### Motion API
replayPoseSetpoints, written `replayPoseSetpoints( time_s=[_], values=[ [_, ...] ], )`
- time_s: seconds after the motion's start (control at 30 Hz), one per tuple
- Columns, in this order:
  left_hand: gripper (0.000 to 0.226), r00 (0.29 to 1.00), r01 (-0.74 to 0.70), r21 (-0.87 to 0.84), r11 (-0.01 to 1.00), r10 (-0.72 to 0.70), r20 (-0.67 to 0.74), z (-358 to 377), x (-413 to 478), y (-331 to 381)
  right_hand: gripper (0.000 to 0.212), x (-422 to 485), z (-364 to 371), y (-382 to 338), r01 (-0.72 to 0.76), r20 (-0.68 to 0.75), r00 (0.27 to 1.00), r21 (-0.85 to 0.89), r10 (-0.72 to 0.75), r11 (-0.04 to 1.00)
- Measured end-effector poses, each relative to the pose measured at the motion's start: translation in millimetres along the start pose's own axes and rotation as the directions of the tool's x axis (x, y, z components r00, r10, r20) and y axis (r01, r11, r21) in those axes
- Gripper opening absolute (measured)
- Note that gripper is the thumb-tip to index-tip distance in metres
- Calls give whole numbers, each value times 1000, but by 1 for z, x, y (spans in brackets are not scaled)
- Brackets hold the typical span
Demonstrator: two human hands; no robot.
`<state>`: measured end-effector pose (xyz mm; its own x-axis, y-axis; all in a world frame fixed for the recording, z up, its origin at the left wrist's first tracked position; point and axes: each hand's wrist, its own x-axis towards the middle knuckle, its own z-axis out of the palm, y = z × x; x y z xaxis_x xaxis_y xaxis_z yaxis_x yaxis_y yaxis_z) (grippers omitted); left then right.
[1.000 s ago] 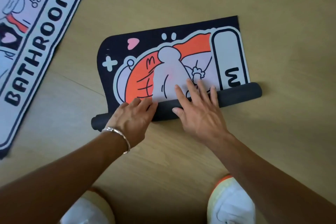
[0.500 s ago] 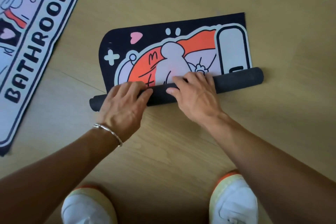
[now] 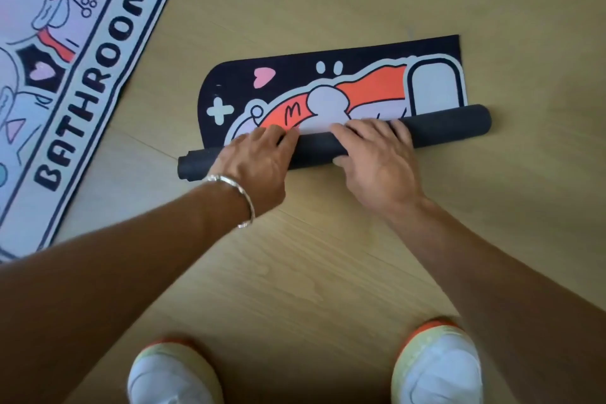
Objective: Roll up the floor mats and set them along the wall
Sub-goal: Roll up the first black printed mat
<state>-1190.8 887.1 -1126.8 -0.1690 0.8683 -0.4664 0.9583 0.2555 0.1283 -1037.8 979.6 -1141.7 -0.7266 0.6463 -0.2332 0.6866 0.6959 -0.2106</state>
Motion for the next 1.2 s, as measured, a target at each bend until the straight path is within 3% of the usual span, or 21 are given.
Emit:
replayPoseSetpoints(
  time_s=[0.1, 0.2, 0.3, 0.43, 0.5, 0.6, 0.67, 0.8, 0.87, 0.97, 1.03, 1.1, 1.2],
  values=[
    [69, 995, 26, 121, 992, -15, -94, 14, -7, 13, 42, 13, -10, 9, 38, 123, 992, 8, -39, 999],
    [50, 988, 137, 48, 989, -133, -77, 4, 9, 18, 41, 22, -17, 7, 45, 190, 981, 1, -45, 999],
    [35, 991, 113, 31, 993, -115, 61, -12, 23, 15, 47, 21, -25, 1, 8, 240, 970, 85, -28, 996],
    [34, 943, 73, -40, 997, -56, 328, -24, 20, -1, 57, -1, -26, 2, 74, 160, 983, 110, -91, 991],
    [46, 954, 79, -47, 996, -62, 292, -19, 10, 4, 57, -11, -18, 5, 94, 164, 980, 95, -109, 991],
    [66, 996, 29, -36, 999, -26, 87, -3, -8, 13, 47, -6, -15, 7, 90, 162, 981, 135, -111, 987],
    [62, 1000, 14, 19, 1000, -14, 0, -2, -10, 15, 44, 9, -20, 11, 53, 240, 966, 163, -91, 985],
    [43, 997, 78, -33, 996, -79, -2, -6, 2, 14, 48, 27, -36, 20, -62, 437, 898, 261, -60, 963],
    [39, 991, 58, -45, 997, -52, 123, -13, 9, 8, 44, 19, -31, 22, -34, 380, 921, 294, -84, 955],
    [40, 942, 39, -102, 994, -3, 336, -19, 10, 2, 36, 0, -13, 22, -6, 132, 990, 342, -42, 940],
    [40, 957, 1, -58, 998, 16, 290, -15, 5, 3, 31, -5, 0, 20, 2, -2, 1000, 301, -1, 954],
    [47, 992, -48, 30, 998, 45, 116, -7, -5, 7, 32, -4, 6, 16, -5, -84, 996, 238, 26, 971],
    [63, 999, -28, 89, 996, 26, 19, 5, -21, 17, 32, 5, 4, 11, -21, -66, 997, 181, 34, 983]
  ],
)
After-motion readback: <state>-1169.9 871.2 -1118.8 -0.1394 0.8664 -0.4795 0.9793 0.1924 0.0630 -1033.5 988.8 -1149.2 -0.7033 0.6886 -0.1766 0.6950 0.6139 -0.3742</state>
